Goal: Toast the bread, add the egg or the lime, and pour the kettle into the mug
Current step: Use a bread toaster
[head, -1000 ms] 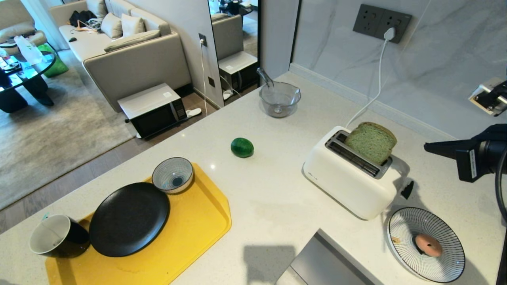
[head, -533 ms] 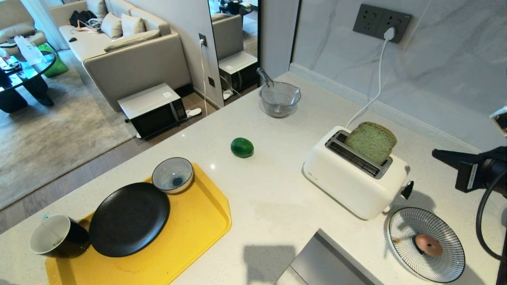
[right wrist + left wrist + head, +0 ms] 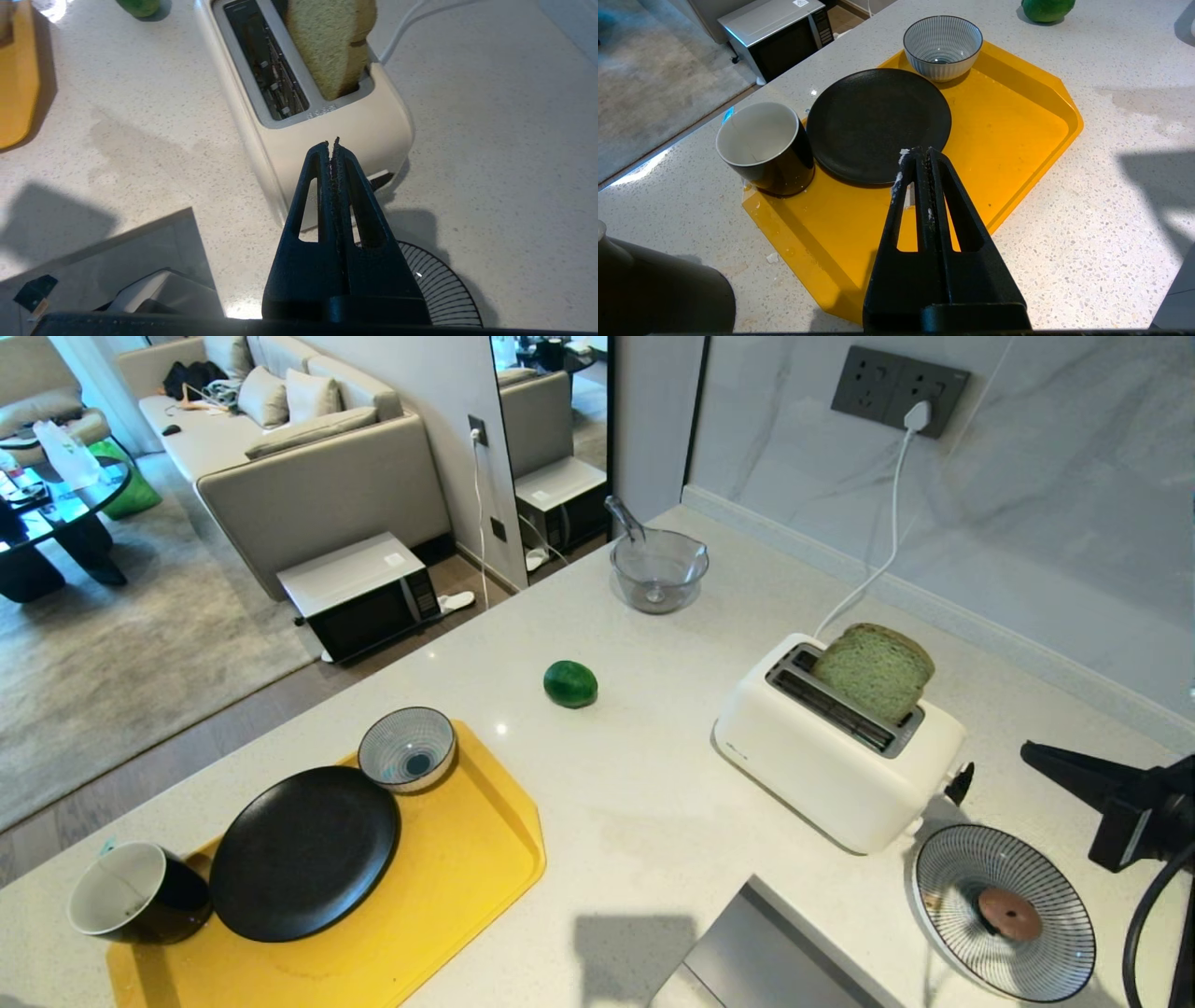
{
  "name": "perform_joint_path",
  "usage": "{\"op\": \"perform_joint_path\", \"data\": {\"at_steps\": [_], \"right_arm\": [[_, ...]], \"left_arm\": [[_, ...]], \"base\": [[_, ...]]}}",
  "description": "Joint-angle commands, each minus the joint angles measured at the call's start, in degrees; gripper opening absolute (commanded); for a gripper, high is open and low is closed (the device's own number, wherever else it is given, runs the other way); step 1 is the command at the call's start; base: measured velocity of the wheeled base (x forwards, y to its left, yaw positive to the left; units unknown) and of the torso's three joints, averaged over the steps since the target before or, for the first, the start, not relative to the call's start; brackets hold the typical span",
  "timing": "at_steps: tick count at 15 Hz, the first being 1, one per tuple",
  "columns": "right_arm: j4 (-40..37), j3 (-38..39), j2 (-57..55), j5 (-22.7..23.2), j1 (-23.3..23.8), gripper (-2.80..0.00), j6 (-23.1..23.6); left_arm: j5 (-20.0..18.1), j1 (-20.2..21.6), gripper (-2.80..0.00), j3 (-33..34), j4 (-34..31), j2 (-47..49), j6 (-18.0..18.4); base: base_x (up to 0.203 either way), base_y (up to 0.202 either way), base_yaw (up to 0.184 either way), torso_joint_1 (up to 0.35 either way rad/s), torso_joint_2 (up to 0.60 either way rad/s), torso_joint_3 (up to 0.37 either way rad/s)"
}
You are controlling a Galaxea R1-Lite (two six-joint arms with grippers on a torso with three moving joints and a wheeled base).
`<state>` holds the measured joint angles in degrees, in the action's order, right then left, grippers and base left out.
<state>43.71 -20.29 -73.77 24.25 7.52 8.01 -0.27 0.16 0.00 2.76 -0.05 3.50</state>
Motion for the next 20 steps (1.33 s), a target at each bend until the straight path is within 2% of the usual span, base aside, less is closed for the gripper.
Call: {"op": "perform_joint_path", "data": {"at_steps": [1,5,8,20], "right_arm": [[5.19,2.45,-4.17,0.95,0.04,-2.80,0.08],[15.16,4.49,-13.27,1.09,0.95,-2.80,0.08],[16.17,4.81,-17.09,1.15,2.72,-2.80,0.08],[20.97,5.08,-22.21,2.38,2.67,-2.80,0.16]], "left_arm": [[0.01,0.02,-2.80,0.97,0.06,-0.13,0.02],[0.01,0.02,-2.80,0.97,0.06,-0.13,0.02],[0.01,0.02,-2.80,0.97,0.06,-0.13,0.02],[0.01,0.02,-2.80,0.97,0.06,-0.13,0.02]], "base": [[0.000,0.000,0.000,0.000,0.00,0.000],[0.000,0.000,0.000,0.000,0.00,0.000],[0.000,0.000,0.000,0.000,0.00,0.000],[0.000,0.000,0.000,0.000,0.00,0.000]]}}
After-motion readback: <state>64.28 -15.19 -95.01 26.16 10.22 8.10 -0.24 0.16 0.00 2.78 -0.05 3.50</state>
